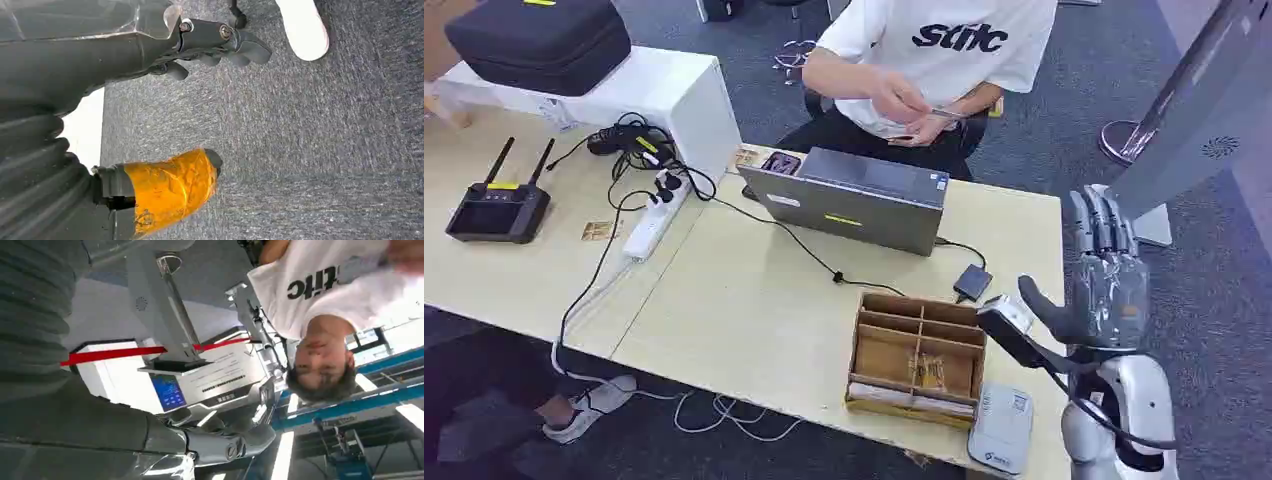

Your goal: Pass the card to the sensor for recognition and then transmit it.

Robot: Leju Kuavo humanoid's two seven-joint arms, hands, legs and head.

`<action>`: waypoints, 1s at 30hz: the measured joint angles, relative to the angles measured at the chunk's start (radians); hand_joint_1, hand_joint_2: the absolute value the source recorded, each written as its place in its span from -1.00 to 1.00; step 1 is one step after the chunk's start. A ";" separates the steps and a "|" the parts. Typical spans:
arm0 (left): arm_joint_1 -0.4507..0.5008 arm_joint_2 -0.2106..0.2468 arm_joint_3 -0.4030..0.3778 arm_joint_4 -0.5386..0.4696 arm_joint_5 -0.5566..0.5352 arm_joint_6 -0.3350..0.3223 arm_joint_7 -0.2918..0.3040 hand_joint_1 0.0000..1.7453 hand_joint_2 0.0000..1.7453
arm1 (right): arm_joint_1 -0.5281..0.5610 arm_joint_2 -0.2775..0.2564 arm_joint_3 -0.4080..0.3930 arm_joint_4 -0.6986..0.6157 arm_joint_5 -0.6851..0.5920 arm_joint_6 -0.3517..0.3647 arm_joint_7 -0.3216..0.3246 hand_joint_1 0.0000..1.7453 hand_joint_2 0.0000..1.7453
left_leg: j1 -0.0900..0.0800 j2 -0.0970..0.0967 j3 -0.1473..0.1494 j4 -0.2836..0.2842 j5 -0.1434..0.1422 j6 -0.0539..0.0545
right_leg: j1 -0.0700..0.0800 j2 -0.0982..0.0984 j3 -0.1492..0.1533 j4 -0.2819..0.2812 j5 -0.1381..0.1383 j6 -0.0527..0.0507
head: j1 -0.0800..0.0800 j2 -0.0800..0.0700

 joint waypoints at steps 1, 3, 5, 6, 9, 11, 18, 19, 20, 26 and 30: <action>0.000 0.001 0.000 0.000 0.000 0.000 0.000 -1.00 1.00 | -0.010 -0.001 0.005 0.013 0.000 0.001 0.000 -1.00 1.00 | 0.000 0.000 0.000 0.000 0.000 0.000 | 0.000 0.000 0.000 0.000 0.000 0.000 | 0.000 0.000; 0.000 0.003 0.000 0.000 0.000 0.000 0.000 -1.00 1.00 | -0.024 -0.002 0.012 0.033 0.002 0.002 0.002 -1.00 1.00 | 0.000 0.000 -0.001 0.000 0.000 0.000 | 0.000 0.000 0.000 0.000 0.000 0.000 | 0.000 0.000; 0.000 0.005 0.000 0.000 -0.001 0.000 0.000 -1.00 1.00 | -0.044 -0.002 0.017 0.060 0.011 0.021 0.023 -1.00 1.00 | 0.000 0.000 -0.001 0.000 0.000 0.000 | 0.000 0.000 -0.001 0.000 0.000 0.000 | 0.000 0.000; -0.001 0.006 -0.002 0.000 -0.002 0.000 0.000 -1.00 1.00 | -0.060 -0.002 0.019 0.082 0.013 0.030 0.032 -1.00 1.00 | 0.000 0.000 -0.001 0.000 0.000 0.000 | 0.000 0.000 -0.001 0.000 0.000 0.000 | 0.000 0.000; -0.003 0.008 -0.006 0.000 -0.002 0.000 0.000 -1.00 1.00 | -0.101 -0.002 0.019 0.134 0.013 0.039 0.043 -1.00 1.00 | 0.000 0.000 -0.001 0.000 0.000 0.000 | 0.000 0.000 -0.001 0.000 0.000 0.000 | 0.000 0.000; -0.004 0.011 -0.009 0.000 -0.003 0.000 0.000 -1.00 1.00 | -0.129 -0.002 0.019 0.171 0.020 0.045 0.059 -1.00 1.00 | 0.000 0.000 -0.001 0.000 0.000 0.000 | 0.000 0.000 -0.001 0.000 0.000 0.000 | 0.000 0.000; -0.014 0.016 -0.032 0.002 -0.003 -0.002 0.000 -1.00 1.00 | -0.221 0.000 0.011 0.312 0.002 0.060 0.092 -1.00 1.00 | 0.000 0.000 -0.002 0.000 0.001 0.001 | 0.000 0.000 -0.001 0.000 0.000 0.000 | 0.000 0.000; -0.015 0.016 -0.034 0.002 -0.003 -0.002 0.000 -1.00 1.00 | -0.231 0.003 0.008 0.328 -0.003 0.060 0.092 -0.62 1.00 | 0.000 0.000 -0.002 0.000 0.001 0.001 | 0.000 0.000 -0.001 0.000 0.000 0.000 | 0.000 0.000; -0.015 0.016 -0.035 0.002 -0.003 -0.002 0.000 -1.00 1.00 | -0.240 0.006 0.004 0.340 -0.011 0.061 0.091 0.62 1.00 | 0.000 0.000 -0.001 0.000 0.001 0.001 | 0.000 0.000 -0.002 0.000 0.000 0.000 | 0.000 0.000; -0.017 0.016 -0.049 0.002 -0.003 -0.001 0.000 -1.00 1.00 | -0.262 0.020 -0.021 0.370 -0.041 0.079 0.082 0.90 1.00 | 0.000 0.000 -0.002 0.000 0.001 0.001 | 0.000 0.000 -0.002 0.000 0.000 0.000 | 0.000 0.000; -0.017 0.016 -0.049 0.002 -0.003 0.000 0.000 -1.00 1.00 | -0.265 0.026 -0.033 0.378 -0.052 0.079 0.074 0.94 1.00 | 0.000 0.000 -0.002 0.000 0.000 0.001 | 0.000 0.000 -0.002 0.000 0.000 0.000 | 0.000 0.000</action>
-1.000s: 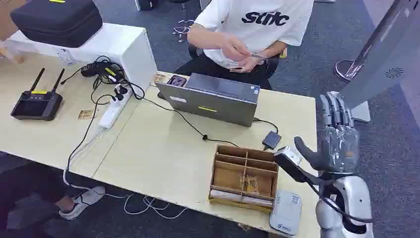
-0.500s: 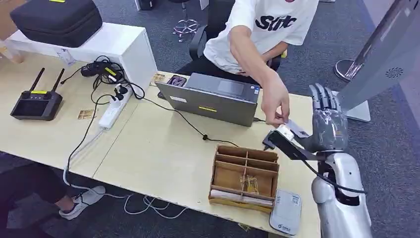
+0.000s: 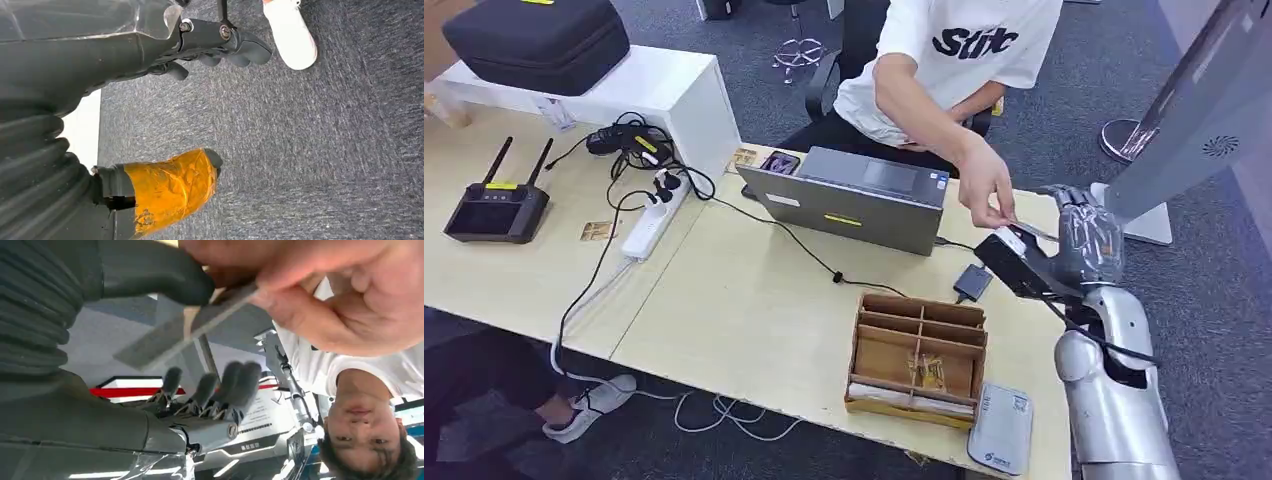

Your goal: Pass the card to the sensor for recognition and then transmit it.

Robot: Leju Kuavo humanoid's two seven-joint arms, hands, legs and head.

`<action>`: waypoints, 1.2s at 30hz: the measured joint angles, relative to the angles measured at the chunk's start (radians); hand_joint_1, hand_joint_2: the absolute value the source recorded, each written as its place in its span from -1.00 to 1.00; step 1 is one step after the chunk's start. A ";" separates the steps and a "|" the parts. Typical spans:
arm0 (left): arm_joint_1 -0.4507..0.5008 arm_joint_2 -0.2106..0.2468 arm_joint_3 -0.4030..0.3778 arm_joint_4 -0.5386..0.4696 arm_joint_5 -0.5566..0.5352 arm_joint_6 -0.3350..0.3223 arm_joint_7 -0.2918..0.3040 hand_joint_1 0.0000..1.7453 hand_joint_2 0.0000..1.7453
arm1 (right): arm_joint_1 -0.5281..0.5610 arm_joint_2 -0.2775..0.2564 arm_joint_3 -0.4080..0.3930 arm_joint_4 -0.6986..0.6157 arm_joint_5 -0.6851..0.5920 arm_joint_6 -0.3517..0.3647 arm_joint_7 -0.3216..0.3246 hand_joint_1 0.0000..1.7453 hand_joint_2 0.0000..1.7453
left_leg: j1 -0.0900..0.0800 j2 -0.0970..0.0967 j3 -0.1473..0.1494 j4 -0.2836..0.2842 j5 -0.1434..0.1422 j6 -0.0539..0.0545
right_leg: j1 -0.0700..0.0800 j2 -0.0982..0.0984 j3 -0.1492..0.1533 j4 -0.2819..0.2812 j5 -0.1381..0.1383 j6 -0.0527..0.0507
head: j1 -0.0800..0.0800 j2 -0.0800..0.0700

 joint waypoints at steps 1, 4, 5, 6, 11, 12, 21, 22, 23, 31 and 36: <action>0.000 0.000 0.000 0.000 0.000 0.000 0.000 -1.00 1.00 | 0.000 0.001 -0.003 0.002 -0.007 0.000 -0.004 1.00 1.00 | 0.000 0.000 0.000 0.000 0.000 0.000 | 0.000 0.000 0.000 0.000 0.000 0.000 | 0.000 0.000; 0.000 0.000 0.000 0.001 0.000 0.001 0.000 -1.00 1.00 | 0.000 0.002 -0.008 0.002 -0.022 0.000 -0.017 1.00 1.00 | 0.000 0.000 0.000 0.000 0.000 0.000 | 0.000 0.000 0.000 0.000 0.000 0.000 | 0.000 0.000; 0.000 0.000 0.000 0.001 0.000 0.001 0.000 -1.00 1.00 | 0.001 0.003 -0.009 0.000 -0.029 0.001 -0.023 1.00 1.00 | 0.000 0.000 0.000 0.000 0.000 0.000 | 0.000 0.000 0.000 0.000 0.000 0.000 | 0.000 0.000; 0.000 0.000 0.000 0.001 0.000 0.001 0.000 -1.00 1.00 | 0.002 0.005 -0.012 -0.005 -0.042 0.003 -0.031 1.00 1.00 | 0.000 0.000 0.000 0.000 0.000 0.000 | 0.000 0.000 0.000 0.000 0.000 0.000 | 0.000 0.000; 0.002 -0.001 0.000 0.001 0.004 0.001 0.001 -1.00 1.00 | 0.057 0.014 -0.018 -0.096 -0.165 0.019 -0.106 1.00 1.00 | 0.000 -0.001 0.000 0.000 0.000 0.000 | 0.000 -0.001 0.000 0.000 0.000 0.000 | 0.000 0.000; 0.003 -0.002 0.000 0.001 0.005 0.001 0.002 -1.00 1.00 | 0.079 0.016 -0.019 -0.124 -0.188 0.020 -0.114 1.00 1.00 | 0.000 -0.001 0.000 0.000 0.000 0.000 | 0.000 -0.001 0.000 0.000 0.000 0.000 | 0.000 0.000; 0.020 -0.014 0.008 0.001 0.026 0.013 0.008 -1.00 1.00 | 0.333 0.018 -0.074 -0.345 -0.355 0.018 -0.199 1.00 1.00 | 0.000 -0.002 -0.001 0.000 -0.003 0.000 | 0.000 -0.002 -0.001 -0.001 -0.002 0.000 | 0.000 0.000; 0.022 -0.016 0.014 0.001 0.029 0.016 0.012 -1.00 1.00 | 0.370 0.018 -0.088 -0.364 -0.373 0.019 -0.213 1.00 1.00 | 0.000 -0.002 -0.001 0.000 -0.003 0.000 | 0.000 -0.002 -0.001 -0.001 -0.002 0.000 | 0.000 0.000; 0.024 -0.018 0.019 0.001 0.031 0.016 0.012 -1.00 1.00 | 0.394 0.018 -0.099 -0.378 -0.382 0.019 -0.222 1.00 1.00 | 0.000 -0.001 -0.001 0.000 -0.004 0.001 | 0.000 -0.002 -0.001 -0.001 -0.002 0.000 | 0.000 0.000; 0.025 -0.026 0.038 0.001 0.038 0.021 0.014 -1.00 1.00 | 0.481 0.018 -0.146 -0.434 -0.407 0.022 -0.222 1.00 1.00 | 0.000 -0.001 0.000 0.000 -0.003 0.000 | 0.000 -0.002 -0.001 -0.001 -0.002 0.000 | 0.000 0.000; 0.035 -0.037 0.061 0.001 0.048 0.030 0.016 -1.00 1.00 | 0.577 0.018 -0.203 -0.444 -0.439 0.028 -0.252 1.00 1.00 | 0.000 -0.002 -0.001 0.000 -0.004 0.001 | 0.000 -0.002 -0.001 -0.001 -0.002 0.000 | 0.000 0.000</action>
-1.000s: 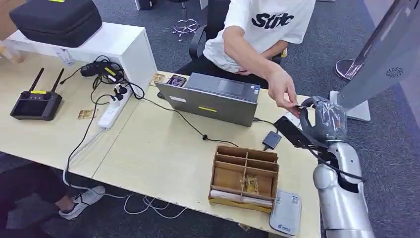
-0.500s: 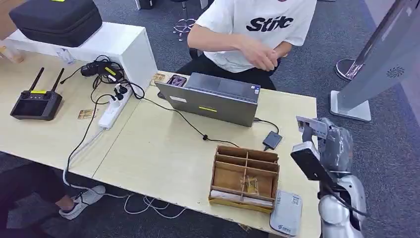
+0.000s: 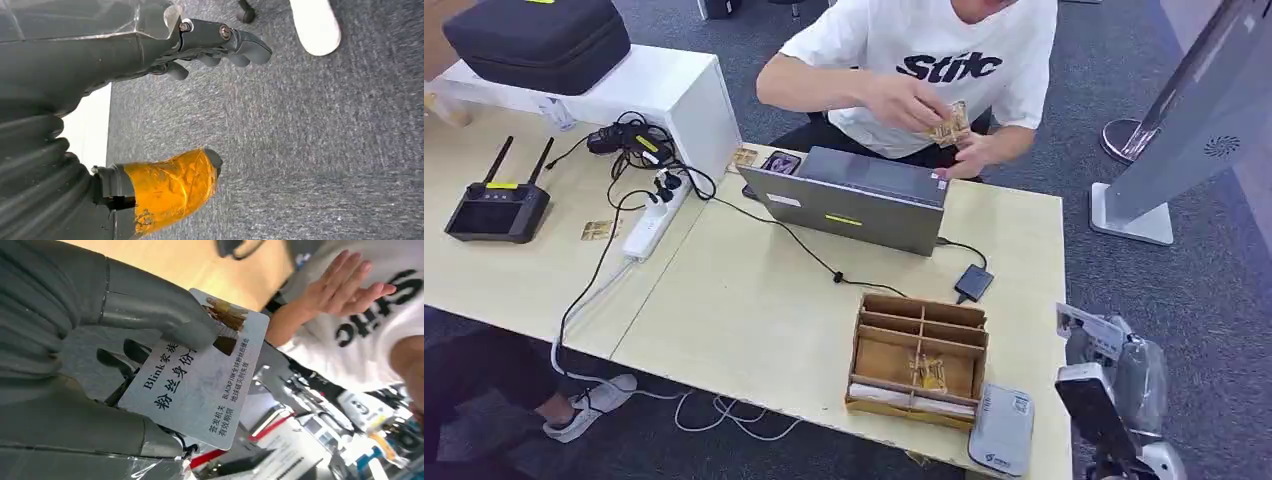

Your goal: Pass the card to the sensor for recognition and then transmit it.

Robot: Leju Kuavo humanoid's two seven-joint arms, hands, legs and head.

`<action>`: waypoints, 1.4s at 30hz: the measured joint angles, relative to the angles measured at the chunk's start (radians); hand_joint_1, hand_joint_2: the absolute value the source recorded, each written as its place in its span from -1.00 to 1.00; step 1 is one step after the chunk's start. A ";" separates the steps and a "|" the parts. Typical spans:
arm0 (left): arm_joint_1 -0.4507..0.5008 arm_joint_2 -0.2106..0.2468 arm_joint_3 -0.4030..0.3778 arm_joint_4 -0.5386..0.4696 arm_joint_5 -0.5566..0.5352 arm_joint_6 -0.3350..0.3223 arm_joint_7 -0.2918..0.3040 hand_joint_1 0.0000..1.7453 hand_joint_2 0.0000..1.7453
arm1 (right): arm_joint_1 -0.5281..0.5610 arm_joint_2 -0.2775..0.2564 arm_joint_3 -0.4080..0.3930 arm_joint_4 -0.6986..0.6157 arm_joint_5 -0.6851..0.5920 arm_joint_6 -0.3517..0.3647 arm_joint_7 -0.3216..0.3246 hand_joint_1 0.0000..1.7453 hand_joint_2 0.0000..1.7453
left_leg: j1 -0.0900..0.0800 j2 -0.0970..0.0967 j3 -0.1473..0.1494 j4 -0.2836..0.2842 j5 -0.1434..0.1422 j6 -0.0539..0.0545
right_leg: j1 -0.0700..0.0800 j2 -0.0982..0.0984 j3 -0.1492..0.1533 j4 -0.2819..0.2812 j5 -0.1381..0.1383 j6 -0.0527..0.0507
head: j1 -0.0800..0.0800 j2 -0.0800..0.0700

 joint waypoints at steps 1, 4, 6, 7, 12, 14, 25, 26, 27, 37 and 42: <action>0.000 -0.002 0.004 0.000 0.001 0.002 0.002 -1.00 1.00 | 0.016 0.000 -0.009 0.000 0.001 0.003 -0.007 1.00 1.00 | 0.000 0.000 0.000 0.000 0.000 0.000 | 0.000 0.000 0.000 0.000 0.000 0.000 | 0.000 0.000; 0.000 -0.008 0.017 0.000 0.003 0.006 0.005 -1.00 1.00 | 0.059 0.002 -0.030 0.003 0.019 0.015 -0.019 1.00 1.00 | 0.000 0.000 0.000 0.000 -0.001 0.000 | 0.000 0.000 0.000 0.000 -0.001 0.000 | 0.000 0.000; 0.001 -0.013 0.022 0.000 0.002 0.008 0.005 -1.00 1.00 | 0.075 0.003 -0.036 0.010 0.033 0.027 -0.019 1.00 1.00 | 0.000 0.000 0.000 0.000 -0.001 0.000 | 0.000 0.000 0.000 0.000 -0.001 0.000 | 0.000 0.000; 0.001 -0.013 0.024 0.000 0.002 0.008 0.005 -1.00 1.00 | 0.078 0.003 -0.037 0.012 0.034 0.030 -0.019 1.00 1.00 | 0.000 0.000 0.000 0.000 -0.001 0.000 | 0.000 0.000 0.000 0.000 -0.001 0.000 | 0.000 0.000; 0.001 -0.018 0.040 0.000 0.000 0.010 0.005 -1.00 1.00 | 0.092 0.003 -0.043 0.034 0.048 0.048 -0.016 1.00 1.00 | 0.000 0.001 0.000 0.000 -0.001 -0.001 | 0.000 0.000 0.000 0.000 -0.001 0.000 | 0.000 0.000; 0.001 -0.018 0.043 0.000 -0.002 0.010 0.005 -1.00 1.00 | 0.095 0.003 -0.043 0.047 0.053 0.061 -0.012 1.00 1.00 | 0.000 0.001 0.000 0.000 -0.001 -0.001 | 0.000 0.000 0.000 0.000 -0.001 0.000 | 0.000 0.000; 0.001 -0.018 0.060 0.000 -0.012 0.015 0.005 -1.00 1.00 | 0.093 0.003 -0.039 0.104 0.088 0.078 0.015 1.00 1.00 | 0.000 0.001 0.000 0.000 -0.001 -0.001 | 0.000 0.000 0.000 0.000 -0.001 0.000 | 0.000 0.000; 0.001 -0.017 0.060 0.000 -0.013 0.015 0.005 -1.00 1.00 | 0.092 0.003 -0.038 0.109 0.094 0.078 0.021 1.00 1.00 | 0.000 0.001 0.000 0.000 -0.001 -0.001 | 0.000 0.000 0.000 0.000 -0.001 0.000 | 0.000 0.000; 0.001 -0.017 0.061 0.000 -0.013 0.015 0.005 -1.00 1.00 | 0.091 0.002 -0.036 0.117 0.096 0.078 0.024 1.00 1.00 | 0.000 0.001 0.000 0.000 -0.001 0.000 | 0.000 0.000 0.000 0.000 -0.001 0.000 | 0.000 0.000; 0.001 -0.016 0.066 0.000 -0.021 0.015 0.001 -1.00 1.00 | 0.071 -0.012 -0.029 0.197 0.119 0.078 0.054 1.00 1.00 | 0.000 0.001 0.000 0.000 -0.001 0.000 | 0.000 0.000 0.000 0.000 -0.001 0.000 | 0.000 0.000; 0.001 -0.016 0.066 0.000 -0.022 0.015 0.001 -1.00 1.00 | 0.055 -0.019 -0.025 0.232 0.127 0.078 0.060 1.00 1.00 | 0.000 0.001 0.000 0.000 -0.001 0.000 | 0.000 0.000 0.000 0.000 -0.001 0.000 | 0.000 0.000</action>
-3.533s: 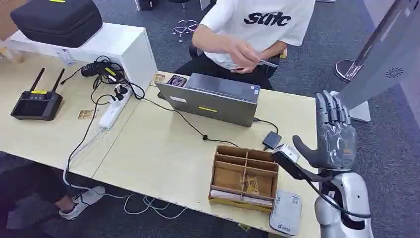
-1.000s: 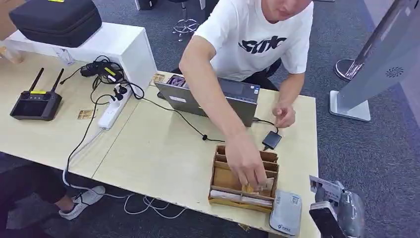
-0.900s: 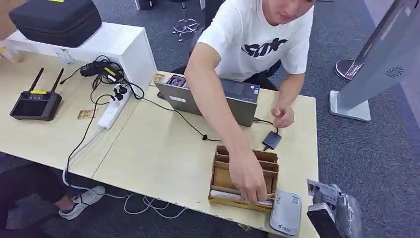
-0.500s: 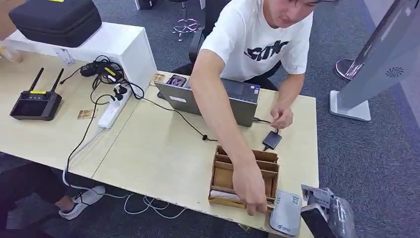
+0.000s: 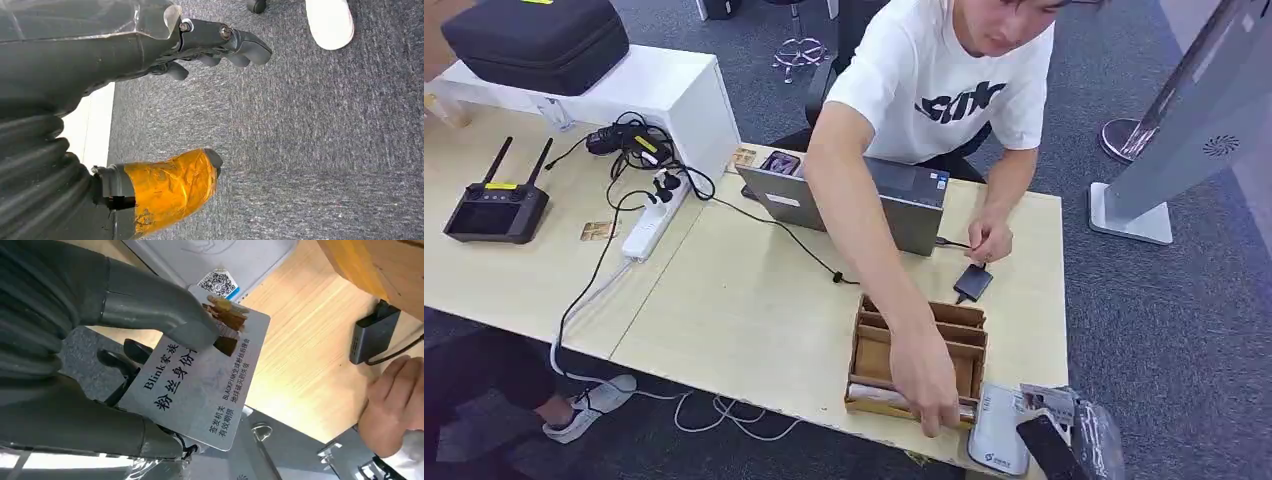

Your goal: Pass the card to the sensor for recognition and then transmit it.

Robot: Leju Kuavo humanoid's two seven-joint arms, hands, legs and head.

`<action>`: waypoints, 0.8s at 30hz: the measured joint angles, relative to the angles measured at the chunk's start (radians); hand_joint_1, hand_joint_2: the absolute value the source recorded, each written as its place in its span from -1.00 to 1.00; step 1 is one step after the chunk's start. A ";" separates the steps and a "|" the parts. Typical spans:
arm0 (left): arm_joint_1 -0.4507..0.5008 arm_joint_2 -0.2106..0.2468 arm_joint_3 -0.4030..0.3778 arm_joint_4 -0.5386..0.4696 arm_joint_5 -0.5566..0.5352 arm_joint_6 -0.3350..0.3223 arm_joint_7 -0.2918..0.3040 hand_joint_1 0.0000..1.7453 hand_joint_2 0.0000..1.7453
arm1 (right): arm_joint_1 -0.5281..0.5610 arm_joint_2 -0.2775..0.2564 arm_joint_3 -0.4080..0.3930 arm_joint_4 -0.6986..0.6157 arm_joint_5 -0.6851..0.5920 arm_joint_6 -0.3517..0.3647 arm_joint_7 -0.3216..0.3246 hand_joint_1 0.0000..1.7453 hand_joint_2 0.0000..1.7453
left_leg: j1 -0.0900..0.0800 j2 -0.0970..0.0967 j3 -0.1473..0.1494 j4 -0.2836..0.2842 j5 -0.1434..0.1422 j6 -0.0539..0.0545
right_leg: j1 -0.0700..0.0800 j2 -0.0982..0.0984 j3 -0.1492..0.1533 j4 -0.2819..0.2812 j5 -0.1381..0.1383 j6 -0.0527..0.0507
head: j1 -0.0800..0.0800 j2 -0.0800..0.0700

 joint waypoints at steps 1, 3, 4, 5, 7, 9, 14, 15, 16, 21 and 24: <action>0.000 0.000 0.000 0.000 -0.001 0.000 0.000 -1.00 1.00 | -0.004 -0.001 0.000 0.008 0.002 0.000 0.003 1.00 1.00 | 0.000 0.000 0.000 0.000 0.000 0.000 | 0.000 0.000 0.000 0.000 0.000 0.000 | 0.000 0.000; 0.000 0.000 0.000 0.000 -0.002 0.000 0.000 -1.00 1.00 | -0.012 -0.003 0.000 0.018 0.006 0.000 0.004 1.00 1.00 | 0.000 0.000 0.000 0.000 0.000 0.000 | 0.000 0.000 0.000 0.000 0.000 0.000 | 0.000 0.000; 0.000 0.000 0.000 0.000 -0.003 0.000 0.000 -1.00 1.00 | -0.015 -0.004 0.000 0.023 0.006 0.000 0.004 1.00 1.00 | 0.000 0.000 0.000 0.000 0.000 0.000 | 0.000 0.000 0.000 0.000 0.000 0.000 | 0.000 0.000; 0.000 0.000 0.000 0.000 -0.003 0.000 0.000 -1.00 1.00 | -0.018 -0.005 0.000 0.027 0.006 0.000 0.005 1.00 1.00 | 0.000 0.000 0.000 0.000 0.000 0.000 | 0.000 0.000 0.000 0.000 0.000 0.000 | 0.000 0.000; 0.000 0.000 0.001 0.000 -0.003 0.000 0.000 -1.00 1.00 | -0.022 -0.006 0.000 0.035 0.006 0.000 0.005 1.00 1.00 | 0.000 0.000 0.001 0.000 0.000 0.000 | 0.000 0.000 0.001 0.000 0.000 0.000 | 0.000 0.000; 0.000 0.000 0.001 0.000 -0.003 0.000 0.000 -1.00 1.00 | -0.026 -0.008 0.000 0.040 0.006 0.000 0.005 1.00 1.00 | 0.000 0.000 0.001 0.000 0.000 0.000 | 0.000 0.000 0.001 0.000 0.000 0.000 | 0.000 0.000; 0.000 0.000 0.005 0.000 -0.009 0.000 0.000 -1.00 1.00 | -0.033 -0.010 0.002 0.051 0.010 -0.005 0.006 1.00 1.00 | 0.000 0.000 0.002 0.000 0.000 0.000 | 0.000 0.000 0.002 0.000 0.000 0.000 | 0.000 0.000; 0.000 0.000 0.008 0.000 -0.010 0.000 0.000 -1.00 1.00 | -0.033 -0.010 0.003 0.051 0.012 -0.009 0.006 1.00 1.00 | 0.000 0.000 0.002 0.000 0.000 0.000 | 0.000 0.000 0.002 0.000 0.000 0.000 | 0.000 0.000; 0.000 0.000 0.009 0.000 -0.011 0.000 0.000 -1.00 1.00 | -0.033 -0.010 0.004 0.050 0.014 -0.016 0.006 1.00 1.00 | 0.000 0.000 0.002 0.000 0.000 0.000 | 0.000 0.000 0.002 0.000 0.000 0.000 | 0.000 0.000; 0.000 0.000 0.022 0.000 -0.015 0.000 0.000 -1.00 1.00 | -0.032 -0.010 0.005 0.002 0.021 -0.034 0.004 1.00 1.00 | 0.000 0.000 0.002 0.000 0.000 0.000 | 0.000 0.000 0.002 0.000 0.000 0.000 | 0.000 0.000; 0.000 0.000 0.025 0.000 -0.016 0.000 0.000 -1.00 1.00 | -0.032 -0.010 0.005 -0.037 0.022 -0.048 0.002 1.00 1.00 | 0.000 0.000 0.001 0.000 0.000 0.000 | 0.000 0.000 0.002 0.000 0.000 0.000 | 0.000 0.000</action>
